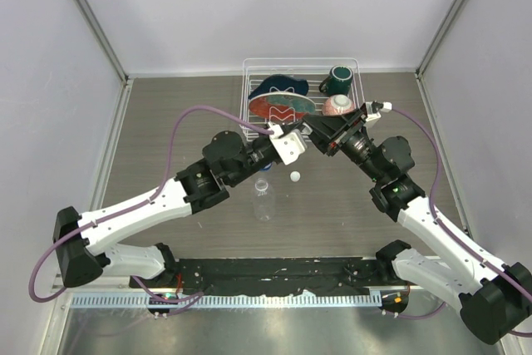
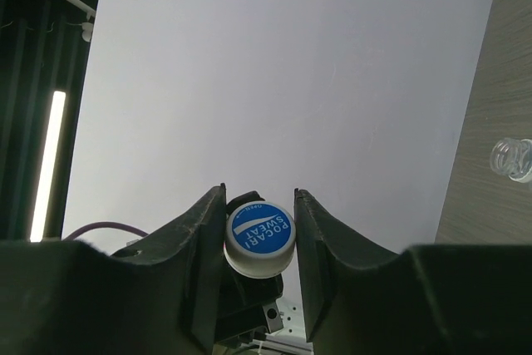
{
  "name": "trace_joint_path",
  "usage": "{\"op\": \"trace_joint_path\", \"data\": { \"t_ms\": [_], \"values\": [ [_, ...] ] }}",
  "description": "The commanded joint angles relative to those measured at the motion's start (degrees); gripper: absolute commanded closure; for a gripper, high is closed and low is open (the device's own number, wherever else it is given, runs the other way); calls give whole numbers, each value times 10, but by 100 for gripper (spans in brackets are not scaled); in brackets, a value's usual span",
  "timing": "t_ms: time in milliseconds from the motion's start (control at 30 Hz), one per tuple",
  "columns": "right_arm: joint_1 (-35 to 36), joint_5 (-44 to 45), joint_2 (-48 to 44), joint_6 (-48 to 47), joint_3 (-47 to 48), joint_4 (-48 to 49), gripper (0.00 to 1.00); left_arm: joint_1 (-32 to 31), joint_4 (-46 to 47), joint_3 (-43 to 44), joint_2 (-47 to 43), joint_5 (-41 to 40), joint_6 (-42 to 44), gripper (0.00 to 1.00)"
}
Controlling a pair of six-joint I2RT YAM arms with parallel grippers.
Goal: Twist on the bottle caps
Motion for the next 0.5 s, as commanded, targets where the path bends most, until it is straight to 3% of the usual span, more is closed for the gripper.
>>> {"op": "trace_joint_path", "data": {
  "t_ms": [0,267,333,467],
  "values": [
    [-3,8,-3,-5,8,51,61,-3,12,-15,-14,-10,1,100],
    [-3,12,-10,-26,21,21,83,-3,41,-34,-7,-42,28,99],
    [-3,16,-15,-43,29,-2,86,-3,56,-41,-5,-68,39,82],
    [-3,31,-31,-85,45,-64,89,-3,50,-32,-7,-100,47,62]
  ]
}}
